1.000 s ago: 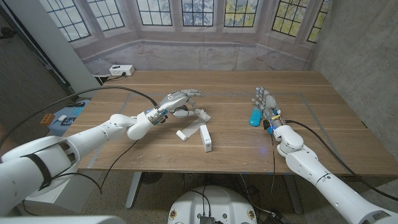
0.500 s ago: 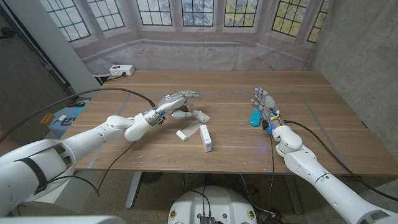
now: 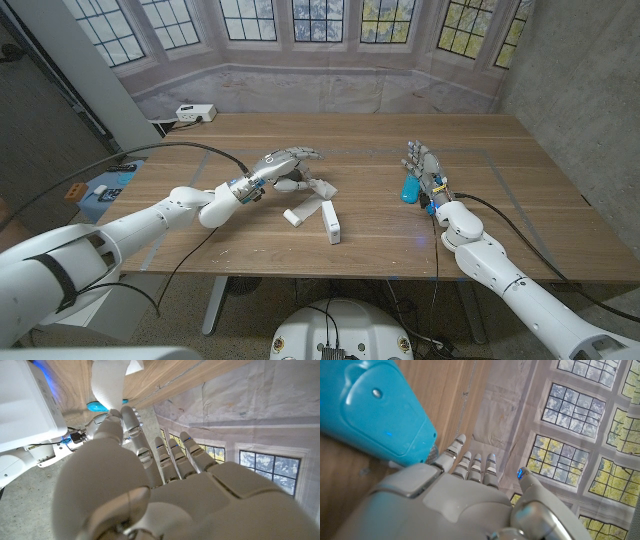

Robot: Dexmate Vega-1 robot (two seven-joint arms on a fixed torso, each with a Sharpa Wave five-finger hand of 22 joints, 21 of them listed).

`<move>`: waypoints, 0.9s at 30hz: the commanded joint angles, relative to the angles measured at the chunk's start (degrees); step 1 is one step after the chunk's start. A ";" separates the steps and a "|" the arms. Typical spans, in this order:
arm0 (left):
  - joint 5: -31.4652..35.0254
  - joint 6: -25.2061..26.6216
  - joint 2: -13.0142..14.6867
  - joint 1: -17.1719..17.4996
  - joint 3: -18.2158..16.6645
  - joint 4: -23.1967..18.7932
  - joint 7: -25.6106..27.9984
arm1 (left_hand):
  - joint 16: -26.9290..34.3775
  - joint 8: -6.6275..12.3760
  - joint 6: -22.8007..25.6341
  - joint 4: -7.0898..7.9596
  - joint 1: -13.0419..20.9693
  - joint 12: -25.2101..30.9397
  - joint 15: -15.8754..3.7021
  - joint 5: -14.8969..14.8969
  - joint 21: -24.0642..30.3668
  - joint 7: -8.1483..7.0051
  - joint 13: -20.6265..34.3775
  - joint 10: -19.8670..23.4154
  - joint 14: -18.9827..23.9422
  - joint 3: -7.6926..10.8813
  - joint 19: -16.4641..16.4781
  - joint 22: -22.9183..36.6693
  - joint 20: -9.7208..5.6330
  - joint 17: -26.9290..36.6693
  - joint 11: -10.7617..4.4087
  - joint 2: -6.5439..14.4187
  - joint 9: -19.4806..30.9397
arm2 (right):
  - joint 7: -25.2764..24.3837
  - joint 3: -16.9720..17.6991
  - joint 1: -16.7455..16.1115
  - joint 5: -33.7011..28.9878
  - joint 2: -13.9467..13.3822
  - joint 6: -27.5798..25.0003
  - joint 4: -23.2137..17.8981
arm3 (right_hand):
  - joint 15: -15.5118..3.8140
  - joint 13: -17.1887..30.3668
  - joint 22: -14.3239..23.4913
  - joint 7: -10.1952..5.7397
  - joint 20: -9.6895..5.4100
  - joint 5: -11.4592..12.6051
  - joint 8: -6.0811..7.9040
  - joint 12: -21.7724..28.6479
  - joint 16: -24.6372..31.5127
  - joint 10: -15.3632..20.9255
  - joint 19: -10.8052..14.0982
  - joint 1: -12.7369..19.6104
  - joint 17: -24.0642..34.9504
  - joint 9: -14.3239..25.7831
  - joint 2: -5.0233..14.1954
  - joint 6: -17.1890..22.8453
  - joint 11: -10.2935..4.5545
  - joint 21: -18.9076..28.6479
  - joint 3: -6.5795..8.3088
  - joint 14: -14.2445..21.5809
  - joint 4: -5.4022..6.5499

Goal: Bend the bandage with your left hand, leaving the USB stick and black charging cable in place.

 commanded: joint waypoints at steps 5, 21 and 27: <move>-1.63 1.19 0.45 2.55 -1.28 -3.62 -3.25 | 0.02 0.25 -0.22 -0.15 0.32 -0.05 0.43 0.00 -0.15 0.31 0.30 0.02 0.15 -0.25 0.02 0.11 0.13 0.11 0.68 0.77 -0.15 | 0.30 0.76 -1.58 0.73 -0.29 1.47 -0.06 | 0.10 0.15 0.12 -0.06 -2.24 0.12 0.04 0.20 -0.02 0.15 0.30 -0.25 0.08 0.18 0.99 0.55 0.33 0.20 0.07 0.25 0.12; -3.15 2.40 3.48 6.53 -5.20 -9.76 -8.74 | -0.24 0.17 -0.61 -0.11 0.39 -0.33 1.50 0.09 -0.36 0.49 0.28 -0.96 -0.86 -0.39 -0.72 0.11 0.37 0.11 1.65 1.11 -0.60 | 0.72 1.00 -2.61 1.06 -0.23 2.59 -0.07 | 0.15 0.15 0.12 -0.07 -2.23 0.12 0.08 0.23 0.01 0.25 0.33 -0.11 0.05 0.19 1.02 0.75 0.47 0.20 0.12 0.32 -0.03; -3.39 2.34 3.92 7.24 -6.26 -10.25 -10.02 | -0.30 0.20 -0.93 -0.11 0.39 -0.41 1.62 0.14 -0.42 0.57 0.28 -1.33 -1.19 -0.47 -0.98 0.11 0.43 0.09 1.76 1.16 -0.54 | 0.75 0.69 -2.17 0.89 0.06 2.42 0.21 | 0.11 0.16 0.12 -0.04 -2.22 0.11 0.07 0.25 0.03 0.29 0.32 -0.04 0.06 0.20 1.05 0.78 0.32 0.20 0.11 0.32 -0.11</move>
